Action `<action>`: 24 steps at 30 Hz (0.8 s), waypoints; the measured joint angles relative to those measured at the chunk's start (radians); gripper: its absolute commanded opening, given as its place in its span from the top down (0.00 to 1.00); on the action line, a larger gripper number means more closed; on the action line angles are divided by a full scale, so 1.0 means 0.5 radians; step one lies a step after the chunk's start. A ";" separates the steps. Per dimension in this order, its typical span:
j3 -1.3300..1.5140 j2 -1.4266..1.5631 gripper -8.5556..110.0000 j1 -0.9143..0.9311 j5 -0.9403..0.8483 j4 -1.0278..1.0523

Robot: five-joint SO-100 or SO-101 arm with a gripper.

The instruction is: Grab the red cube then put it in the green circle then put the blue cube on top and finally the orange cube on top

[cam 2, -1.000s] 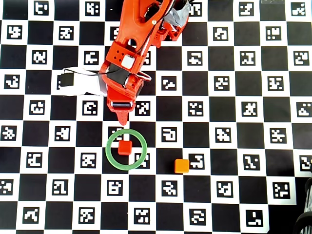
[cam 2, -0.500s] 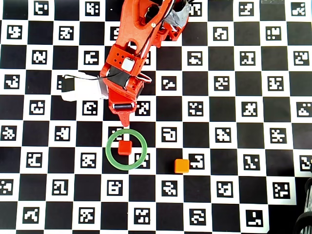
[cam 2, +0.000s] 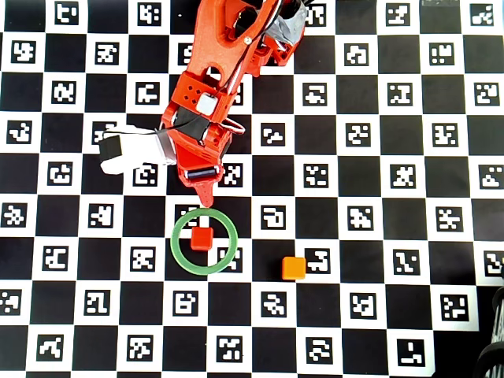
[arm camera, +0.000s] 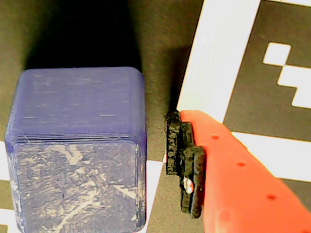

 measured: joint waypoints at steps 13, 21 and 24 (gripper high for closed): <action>0.000 0.000 0.83 -0.006 0.000 -0.015; -0.003 0.000 0.84 -0.015 0.000 -0.015; -0.003 0.000 0.84 -0.015 -0.015 -0.015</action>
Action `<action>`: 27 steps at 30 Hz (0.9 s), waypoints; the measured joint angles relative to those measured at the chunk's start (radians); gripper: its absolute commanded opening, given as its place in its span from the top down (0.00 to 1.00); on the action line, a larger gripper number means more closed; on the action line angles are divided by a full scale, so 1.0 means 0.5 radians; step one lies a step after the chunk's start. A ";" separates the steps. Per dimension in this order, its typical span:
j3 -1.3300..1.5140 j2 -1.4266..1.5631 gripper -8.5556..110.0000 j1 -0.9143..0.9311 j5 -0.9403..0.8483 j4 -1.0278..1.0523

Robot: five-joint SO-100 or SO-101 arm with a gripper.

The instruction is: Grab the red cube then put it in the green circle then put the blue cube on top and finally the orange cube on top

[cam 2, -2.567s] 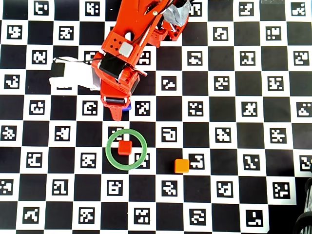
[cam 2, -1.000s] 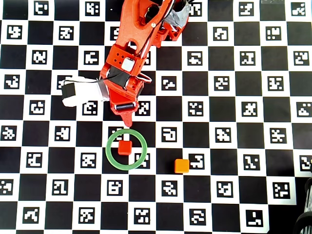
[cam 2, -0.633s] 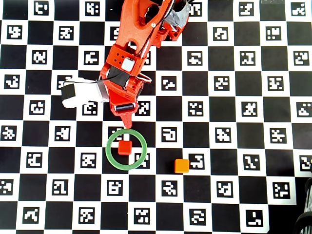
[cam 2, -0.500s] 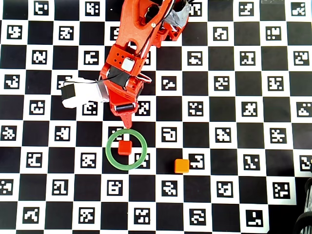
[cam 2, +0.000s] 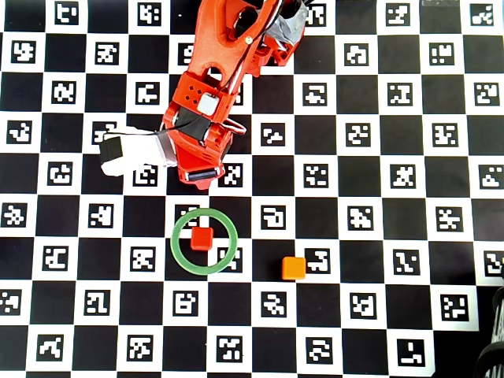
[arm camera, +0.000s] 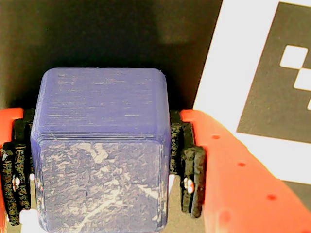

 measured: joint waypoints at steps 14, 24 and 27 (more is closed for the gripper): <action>-0.331 0.000 0.84 0.003 -0.009 0.500; -1.276 -0.172 0.84 -0.031 0.107 1.313; -1.525 -0.261 0.84 -0.086 0.196 1.448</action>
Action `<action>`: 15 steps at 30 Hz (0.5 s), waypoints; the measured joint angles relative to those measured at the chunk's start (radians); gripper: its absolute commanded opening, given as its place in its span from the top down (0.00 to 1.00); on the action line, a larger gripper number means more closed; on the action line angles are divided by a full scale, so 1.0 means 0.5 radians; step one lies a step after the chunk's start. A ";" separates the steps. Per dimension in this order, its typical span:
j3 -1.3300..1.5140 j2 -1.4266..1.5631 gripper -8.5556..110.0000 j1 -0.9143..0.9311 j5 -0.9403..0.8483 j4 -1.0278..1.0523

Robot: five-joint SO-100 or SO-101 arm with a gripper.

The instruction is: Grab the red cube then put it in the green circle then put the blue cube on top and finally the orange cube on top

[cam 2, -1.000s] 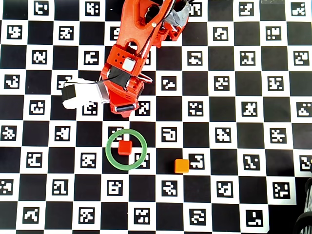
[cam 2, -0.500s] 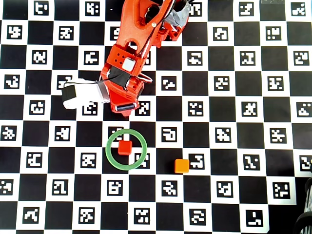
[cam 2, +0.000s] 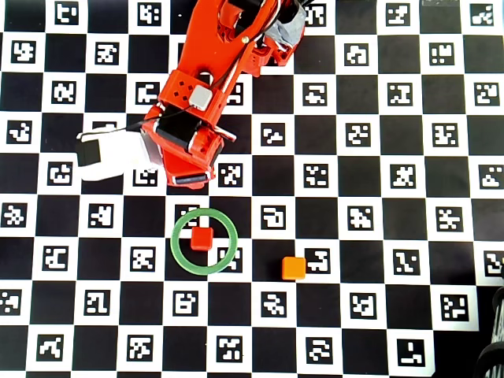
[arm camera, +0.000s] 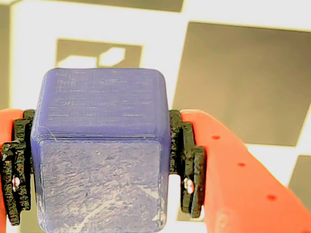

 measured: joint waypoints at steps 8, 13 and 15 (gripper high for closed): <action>-0.525 -0.337 0.84 -0.156 0.319 0.089; -0.816 -0.558 0.84 -0.215 0.577 0.089; -0.920 -0.626 0.84 -0.227 0.672 0.089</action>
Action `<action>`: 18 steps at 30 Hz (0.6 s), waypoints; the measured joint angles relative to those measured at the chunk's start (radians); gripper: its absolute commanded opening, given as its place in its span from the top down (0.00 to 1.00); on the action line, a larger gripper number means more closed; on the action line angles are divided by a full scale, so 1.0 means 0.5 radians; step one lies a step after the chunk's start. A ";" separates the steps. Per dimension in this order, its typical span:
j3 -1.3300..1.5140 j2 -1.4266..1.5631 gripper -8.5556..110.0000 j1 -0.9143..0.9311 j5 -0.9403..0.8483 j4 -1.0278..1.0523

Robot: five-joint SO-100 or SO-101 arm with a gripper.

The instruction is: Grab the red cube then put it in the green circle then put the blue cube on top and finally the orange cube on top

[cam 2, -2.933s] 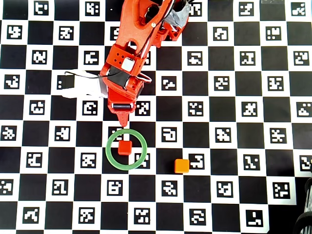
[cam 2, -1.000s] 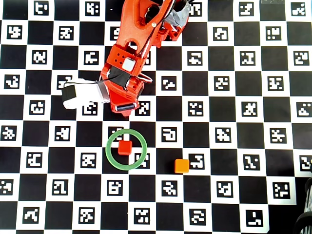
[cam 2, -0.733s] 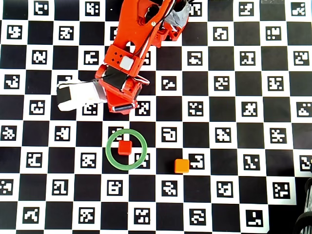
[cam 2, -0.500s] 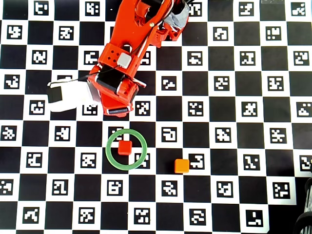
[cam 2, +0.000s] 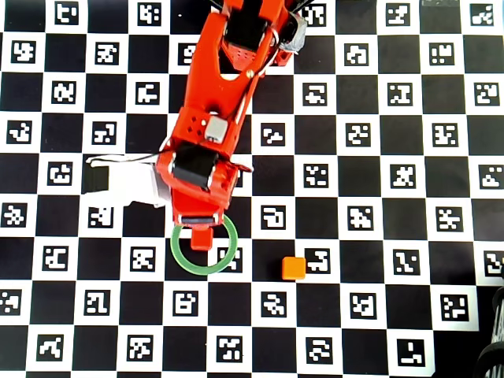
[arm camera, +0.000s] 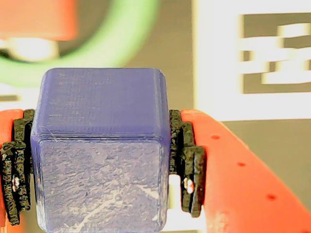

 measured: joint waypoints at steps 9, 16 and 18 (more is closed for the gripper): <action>-0.239 -0.184 0.84 -0.101 0.206 0.000; -0.239 -0.242 0.84 -0.117 0.215 0.000; -0.236 -0.245 0.84 -0.117 0.193 -0.015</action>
